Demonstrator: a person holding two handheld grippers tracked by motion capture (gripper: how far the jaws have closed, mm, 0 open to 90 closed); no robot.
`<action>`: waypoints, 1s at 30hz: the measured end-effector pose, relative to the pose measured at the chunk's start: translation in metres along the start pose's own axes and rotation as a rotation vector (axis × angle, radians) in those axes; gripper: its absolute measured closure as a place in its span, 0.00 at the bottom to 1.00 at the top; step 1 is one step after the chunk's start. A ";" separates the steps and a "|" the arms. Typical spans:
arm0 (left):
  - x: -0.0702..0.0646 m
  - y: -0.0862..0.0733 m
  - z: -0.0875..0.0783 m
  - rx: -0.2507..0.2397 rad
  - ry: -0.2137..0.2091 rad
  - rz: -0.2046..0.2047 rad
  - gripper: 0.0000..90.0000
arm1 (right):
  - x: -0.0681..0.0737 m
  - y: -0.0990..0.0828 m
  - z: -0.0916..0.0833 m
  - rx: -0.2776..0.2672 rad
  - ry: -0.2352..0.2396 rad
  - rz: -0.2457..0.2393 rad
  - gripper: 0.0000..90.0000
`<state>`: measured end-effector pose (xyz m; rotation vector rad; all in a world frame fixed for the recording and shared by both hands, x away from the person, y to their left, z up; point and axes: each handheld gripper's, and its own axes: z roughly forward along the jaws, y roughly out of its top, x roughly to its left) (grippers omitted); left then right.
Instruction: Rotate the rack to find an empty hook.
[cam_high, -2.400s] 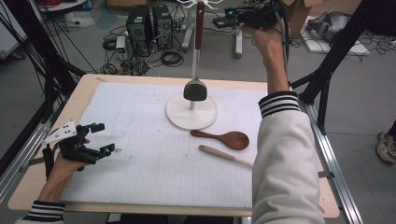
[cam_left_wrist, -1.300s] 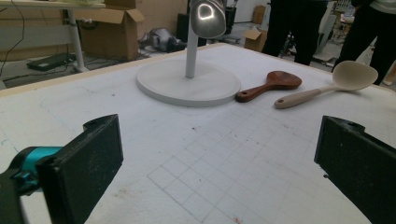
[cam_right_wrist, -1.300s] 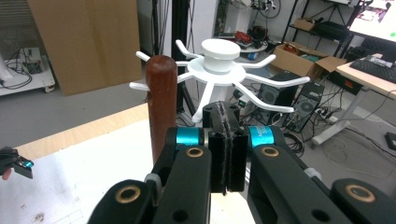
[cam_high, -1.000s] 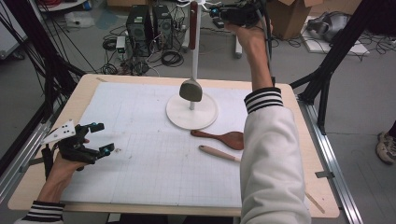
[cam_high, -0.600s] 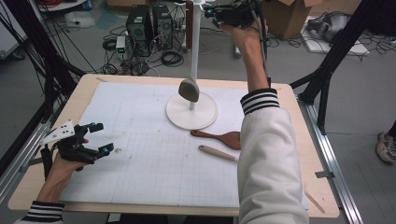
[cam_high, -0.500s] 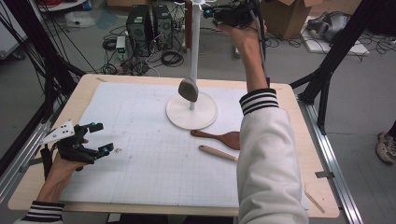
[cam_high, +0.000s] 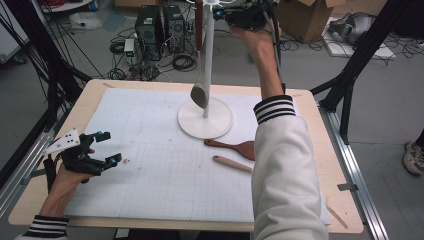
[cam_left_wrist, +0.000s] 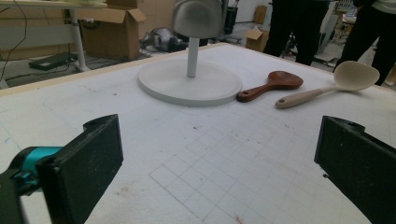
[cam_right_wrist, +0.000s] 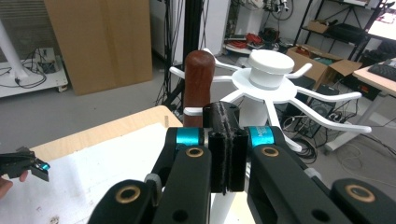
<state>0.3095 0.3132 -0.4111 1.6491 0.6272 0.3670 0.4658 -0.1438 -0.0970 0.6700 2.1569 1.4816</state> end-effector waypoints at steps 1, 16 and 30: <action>0.000 0.000 0.000 0.000 0.000 0.000 0.02 | 0.000 0.000 0.000 0.001 0.002 -0.002 1.00; 0.000 0.000 0.000 0.002 0.001 0.004 0.02 | 0.000 -0.001 -0.007 -0.011 -0.001 -0.007 1.00; -0.002 0.000 0.003 0.005 -0.001 0.006 0.02 | -0.003 -0.038 -0.044 -0.024 -0.005 0.015 0.76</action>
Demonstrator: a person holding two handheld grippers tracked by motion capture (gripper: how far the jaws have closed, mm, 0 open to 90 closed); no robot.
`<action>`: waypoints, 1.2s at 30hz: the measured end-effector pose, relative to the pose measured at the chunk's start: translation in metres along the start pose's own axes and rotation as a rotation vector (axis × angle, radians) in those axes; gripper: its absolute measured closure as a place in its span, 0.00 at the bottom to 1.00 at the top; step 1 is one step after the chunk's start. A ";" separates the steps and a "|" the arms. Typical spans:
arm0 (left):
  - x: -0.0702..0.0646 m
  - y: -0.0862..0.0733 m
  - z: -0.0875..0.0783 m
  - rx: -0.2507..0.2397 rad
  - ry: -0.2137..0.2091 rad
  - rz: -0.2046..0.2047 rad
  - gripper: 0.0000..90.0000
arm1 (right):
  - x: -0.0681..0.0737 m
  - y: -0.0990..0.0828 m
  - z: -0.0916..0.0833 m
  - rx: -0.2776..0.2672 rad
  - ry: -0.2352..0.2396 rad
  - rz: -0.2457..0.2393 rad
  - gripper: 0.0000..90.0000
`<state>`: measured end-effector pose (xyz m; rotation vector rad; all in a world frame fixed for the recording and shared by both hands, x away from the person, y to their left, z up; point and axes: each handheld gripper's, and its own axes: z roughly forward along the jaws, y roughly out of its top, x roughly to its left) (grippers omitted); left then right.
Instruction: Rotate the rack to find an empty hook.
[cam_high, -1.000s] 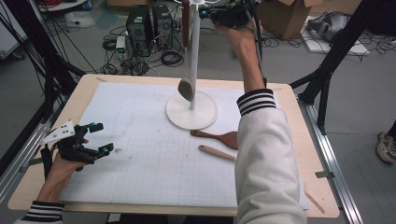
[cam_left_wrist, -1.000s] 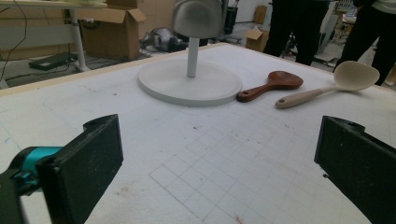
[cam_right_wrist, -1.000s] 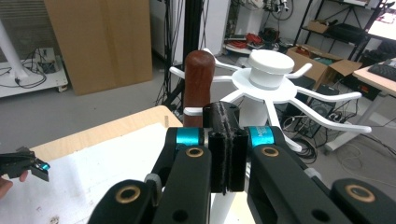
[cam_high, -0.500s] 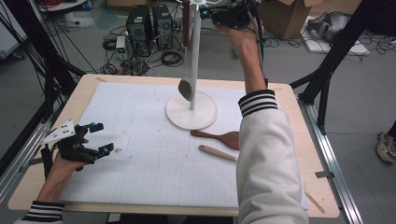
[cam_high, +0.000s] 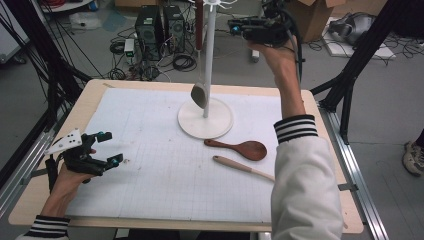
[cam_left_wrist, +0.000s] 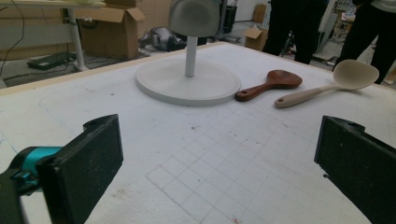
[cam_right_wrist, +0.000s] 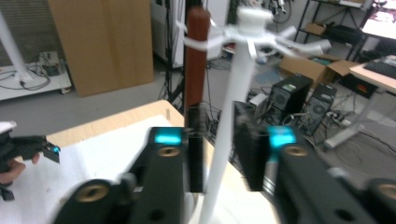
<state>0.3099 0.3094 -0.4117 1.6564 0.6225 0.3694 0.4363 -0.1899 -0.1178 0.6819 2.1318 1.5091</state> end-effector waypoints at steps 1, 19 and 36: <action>0.000 0.000 0.000 0.000 0.001 0.000 0.02 | 0.000 -0.004 -0.003 0.007 -0.003 -0.005 0.70; -0.001 -0.001 0.002 0.007 0.001 -0.001 0.02 | 0.001 -0.048 -0.035 0.012 -0.017 -0.032 0.01; 0.000 -0.001 0.002 -0.012 -0.009 -0.003 0.02 | 0.022 -0.130 -0.065 -0.042 0.033 -0.050 0.01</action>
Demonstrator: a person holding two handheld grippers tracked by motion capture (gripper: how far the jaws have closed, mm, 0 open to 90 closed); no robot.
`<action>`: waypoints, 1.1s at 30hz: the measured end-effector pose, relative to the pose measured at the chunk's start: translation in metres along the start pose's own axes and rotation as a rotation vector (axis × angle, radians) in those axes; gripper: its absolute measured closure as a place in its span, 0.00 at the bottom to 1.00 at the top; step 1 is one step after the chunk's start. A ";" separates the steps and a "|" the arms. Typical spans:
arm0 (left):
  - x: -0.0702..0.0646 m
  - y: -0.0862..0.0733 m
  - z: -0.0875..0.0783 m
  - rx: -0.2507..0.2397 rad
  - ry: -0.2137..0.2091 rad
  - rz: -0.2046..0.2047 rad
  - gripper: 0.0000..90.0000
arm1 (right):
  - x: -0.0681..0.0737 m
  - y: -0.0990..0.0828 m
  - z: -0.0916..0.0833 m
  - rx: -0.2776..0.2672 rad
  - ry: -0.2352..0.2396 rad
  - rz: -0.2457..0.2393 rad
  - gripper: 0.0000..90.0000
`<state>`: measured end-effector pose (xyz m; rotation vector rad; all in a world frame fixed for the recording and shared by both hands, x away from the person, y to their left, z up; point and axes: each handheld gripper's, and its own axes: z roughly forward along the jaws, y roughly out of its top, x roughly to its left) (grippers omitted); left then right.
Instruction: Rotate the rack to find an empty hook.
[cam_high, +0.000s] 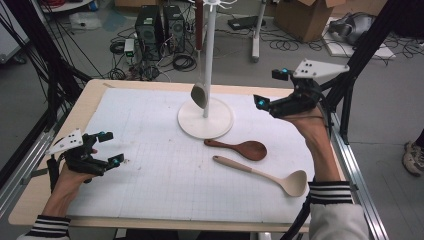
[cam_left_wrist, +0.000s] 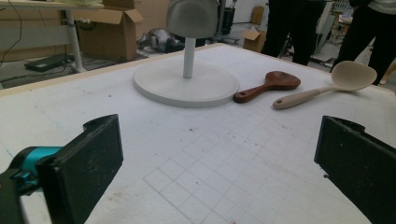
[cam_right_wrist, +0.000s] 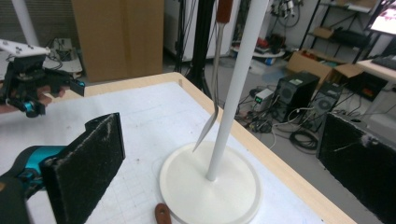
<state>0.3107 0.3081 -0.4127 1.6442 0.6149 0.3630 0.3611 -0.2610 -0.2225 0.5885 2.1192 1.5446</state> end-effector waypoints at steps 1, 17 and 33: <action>0.000 0.000 0.000 -0.001 0.001 0.001 0.02 | 0.001 -0.005 -0.002 -0.009 0.002 0.000 0.01; 0.002 0.004 -0.005 -0.023 0.003 0.010 0.02 | 0.025 -0.075 -0.032 -0.095 -0.005 0.021 0.00; 0.003 0.003 -0.004 -0.023 0.007 0.006 0.02 | 0.037 -0.117 -0.037 -0.102 -0.009 0.056 0.01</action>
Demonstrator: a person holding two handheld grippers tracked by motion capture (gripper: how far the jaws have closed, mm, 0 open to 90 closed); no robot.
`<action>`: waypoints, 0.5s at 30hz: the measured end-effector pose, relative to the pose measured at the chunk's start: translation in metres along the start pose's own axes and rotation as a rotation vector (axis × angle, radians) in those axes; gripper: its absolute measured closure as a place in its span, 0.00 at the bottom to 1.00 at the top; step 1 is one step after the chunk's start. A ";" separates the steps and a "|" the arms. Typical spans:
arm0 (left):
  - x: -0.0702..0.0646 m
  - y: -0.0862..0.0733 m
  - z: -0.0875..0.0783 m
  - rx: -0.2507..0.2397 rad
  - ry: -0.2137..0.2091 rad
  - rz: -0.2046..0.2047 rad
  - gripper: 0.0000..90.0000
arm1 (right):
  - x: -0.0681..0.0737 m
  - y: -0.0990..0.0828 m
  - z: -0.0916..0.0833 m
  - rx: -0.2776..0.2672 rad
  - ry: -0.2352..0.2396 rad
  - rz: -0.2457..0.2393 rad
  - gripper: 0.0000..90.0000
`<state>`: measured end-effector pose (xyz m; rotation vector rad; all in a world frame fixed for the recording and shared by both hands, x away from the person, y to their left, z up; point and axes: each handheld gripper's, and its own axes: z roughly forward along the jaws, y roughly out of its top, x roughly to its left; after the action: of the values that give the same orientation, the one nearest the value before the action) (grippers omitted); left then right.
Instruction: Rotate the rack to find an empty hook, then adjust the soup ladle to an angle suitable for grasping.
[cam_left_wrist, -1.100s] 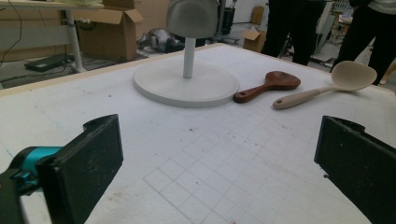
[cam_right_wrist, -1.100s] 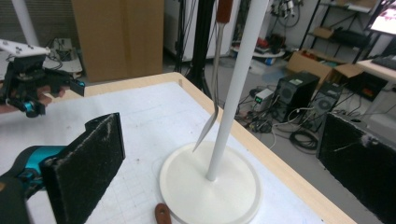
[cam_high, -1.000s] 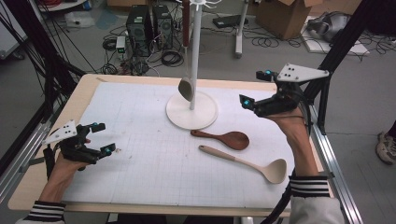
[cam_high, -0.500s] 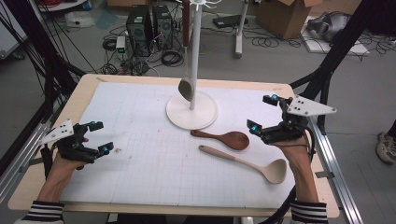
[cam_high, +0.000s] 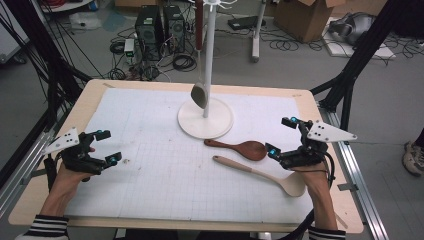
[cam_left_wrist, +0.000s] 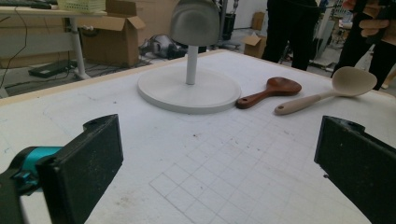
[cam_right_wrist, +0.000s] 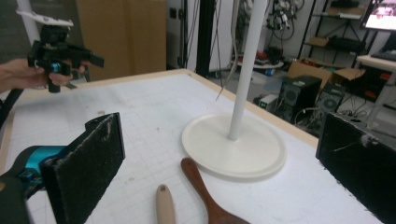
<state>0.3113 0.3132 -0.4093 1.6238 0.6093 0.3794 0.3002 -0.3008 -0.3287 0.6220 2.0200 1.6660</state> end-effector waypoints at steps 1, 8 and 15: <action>0.000 0.000 0.000 0.000 -0.001 -0.001 0.02 | 0.001 0.000 0.000 0.006 0.000 -0.003 0.01; -0.001 0.001 -0.002 -0.001 -0.002 0.007 0.02 | 0.002 0.001 0.002 0.001 0.009 -0.008 0.01; -0.001 0.001 -0.001 0.000 -0.004 0.005 0.02 | 0.002 0.001 0.003 0.005 0.013 -0.003 0.01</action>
<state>0.3100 0.3138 -0.4081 1.6260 0.6026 0.3798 0.3004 -0.2969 -0.3285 0.6104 2.0334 1.6681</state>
